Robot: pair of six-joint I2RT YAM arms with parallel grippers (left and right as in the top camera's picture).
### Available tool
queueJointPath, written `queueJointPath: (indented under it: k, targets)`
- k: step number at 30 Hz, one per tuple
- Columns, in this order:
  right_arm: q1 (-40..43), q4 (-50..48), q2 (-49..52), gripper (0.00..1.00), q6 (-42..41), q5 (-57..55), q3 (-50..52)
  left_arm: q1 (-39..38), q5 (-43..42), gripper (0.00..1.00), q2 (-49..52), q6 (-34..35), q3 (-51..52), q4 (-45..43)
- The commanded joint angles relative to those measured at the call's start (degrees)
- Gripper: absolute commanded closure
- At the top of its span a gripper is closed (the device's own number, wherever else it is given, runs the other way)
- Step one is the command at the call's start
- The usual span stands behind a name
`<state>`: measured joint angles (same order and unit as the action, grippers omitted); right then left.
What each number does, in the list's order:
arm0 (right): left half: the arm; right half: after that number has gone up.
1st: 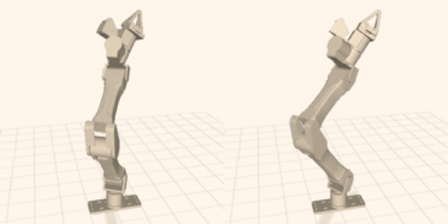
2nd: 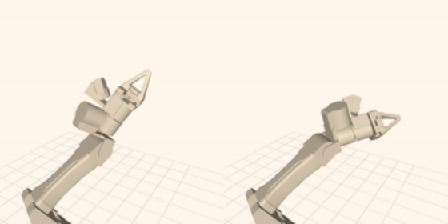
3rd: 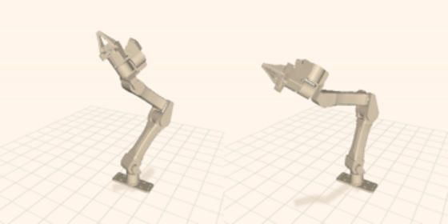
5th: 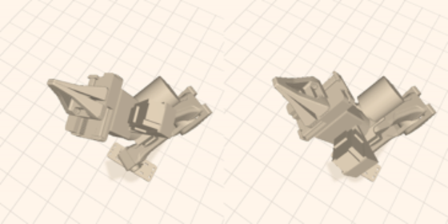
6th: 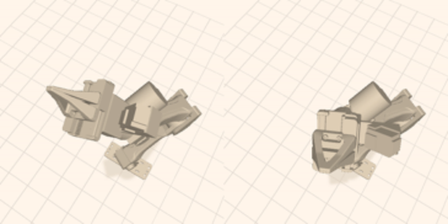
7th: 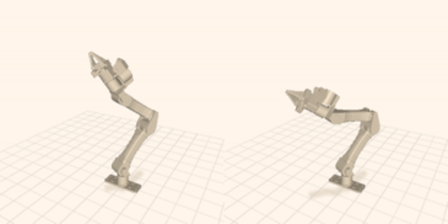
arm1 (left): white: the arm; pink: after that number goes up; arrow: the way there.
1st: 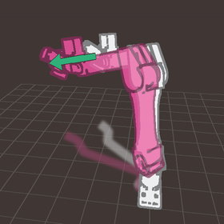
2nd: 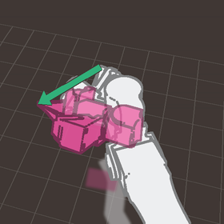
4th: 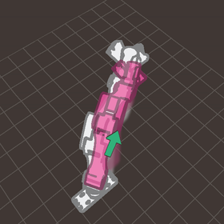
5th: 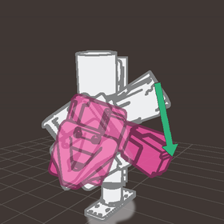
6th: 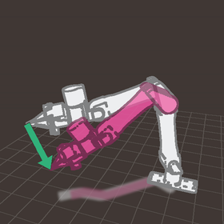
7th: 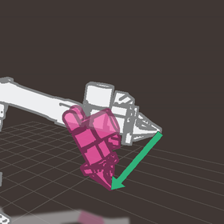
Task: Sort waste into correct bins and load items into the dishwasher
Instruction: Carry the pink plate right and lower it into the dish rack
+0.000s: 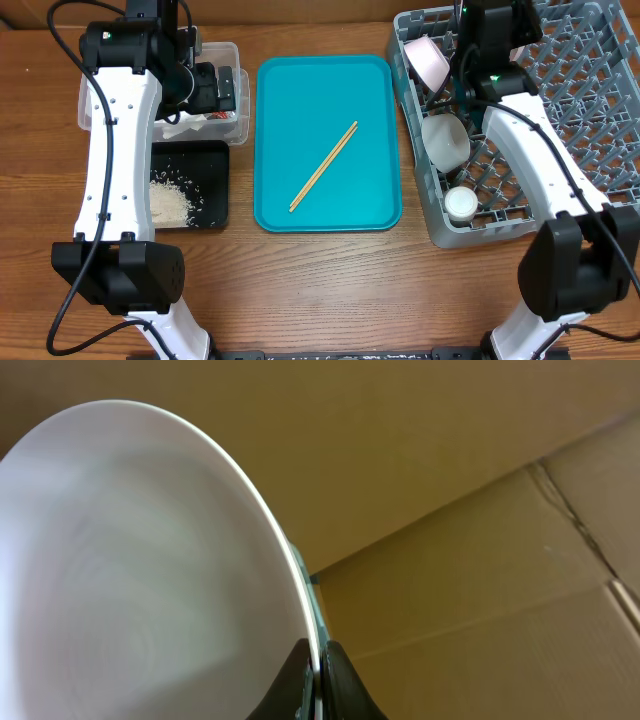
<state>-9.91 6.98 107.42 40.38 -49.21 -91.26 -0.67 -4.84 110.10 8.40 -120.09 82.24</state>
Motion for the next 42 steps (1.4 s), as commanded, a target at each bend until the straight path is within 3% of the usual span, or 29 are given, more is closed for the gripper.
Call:
queueJointPath:
  k: [1,11,17,18,20,21,23,25,32,42]
  targets:
    - [1.0,-0.5,0.9,0.96,1.6,2.1,0.3,-0.2,0.4,0.00,-0.3,-1.1,-0.5,-0.2]
    - [2.9,-0.4,6.0,0.96,1.0,3.3,0.3,-0.2,0.4,0.00,-0.3,-1.1,-0.5,-0.2]
    - [2.9,2.2,7.3,0.96,-4.9,6.3,0.3,-0.2,0.4,0.00,-0.3,-1.1,-0.5,-0.2]
    - [2.9,2.9,7.3,0.91,-6.2,7.8,0.3,-0.2,0.4,0.00,-0.3,-1.1,-0.5,-0.2]
    - [2.9,3.9,7.3,0.50,-10.2,10.2,0.3,-0.2,0.4,0.00,-0.3,-1.1,-0.5,-0.2]
    - [2.9,4.0,7.3,0.36,-12.7,10.5,0.3,-0.2,0.4,0.00,-0.3,-1.1,-0.5,-0.2]
    - [2.9,4.0,7.2,0.14,-16.2,10.5,0.2,-0.2,0.4,0.00,-0.3,-1.1,-0.5,-0.2]
    - [2.9,4.0,6.7,0.00,-18.8,10.5,0.1,-0.2,0.4,0.00,-0.3,-1.1,-0.5,-0.2]
    - [1.7,4.9,-1.7,0.00,-38.1,12.4,-1.5,-0.2,0.4,0.00,-0.3,-1.1,-0.5,-0.2]
    - [-1.4,22.0,-14.6,0.00,-52.4,47.8,-1.4,-0.2,0.4,0.00,-0.3,-1.1,-0.5,-0.2]
